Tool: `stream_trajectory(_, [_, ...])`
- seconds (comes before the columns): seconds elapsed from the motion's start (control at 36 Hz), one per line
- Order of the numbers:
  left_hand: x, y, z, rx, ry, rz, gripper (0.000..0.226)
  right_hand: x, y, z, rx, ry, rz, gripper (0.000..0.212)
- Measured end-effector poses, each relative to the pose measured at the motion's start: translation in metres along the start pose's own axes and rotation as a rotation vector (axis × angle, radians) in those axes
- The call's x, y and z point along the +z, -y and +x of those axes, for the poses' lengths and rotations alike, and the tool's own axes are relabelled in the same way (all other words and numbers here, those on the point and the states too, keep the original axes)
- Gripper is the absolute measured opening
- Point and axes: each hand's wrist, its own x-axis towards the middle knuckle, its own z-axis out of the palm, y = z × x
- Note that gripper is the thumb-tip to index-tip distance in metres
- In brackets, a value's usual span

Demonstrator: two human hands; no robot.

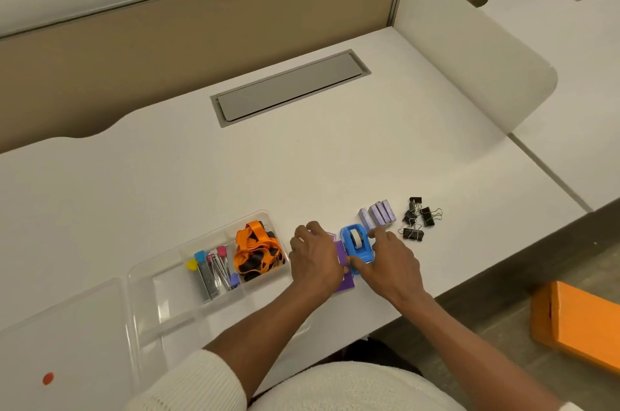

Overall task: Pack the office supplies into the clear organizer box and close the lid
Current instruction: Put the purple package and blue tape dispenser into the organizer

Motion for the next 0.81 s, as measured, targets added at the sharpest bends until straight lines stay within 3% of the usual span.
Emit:
stream_trajectory(0.33, [0.004, -0.019, 0.007, -0.156, 0.002, -0.006, 0.087, 0.006, -0.007, 0.015, -0.024, 0.065, 0.06, 0.064])
stream_trajectory(0.58, [-0.006, -0.017, 0.0, -0.139, -0.006, -0.16, 0.068, 0.007, -0.005, 0.015, -0.012, 0.036, -0.005, 0.062])
stream_trajectory(0.81, [-0.025, 0.003, -0.024, -0.128, -0.054, -0.279, 0.076, 0.006, -0.004, 0.015, 0.007, 0.063, 0.032, 0.055])
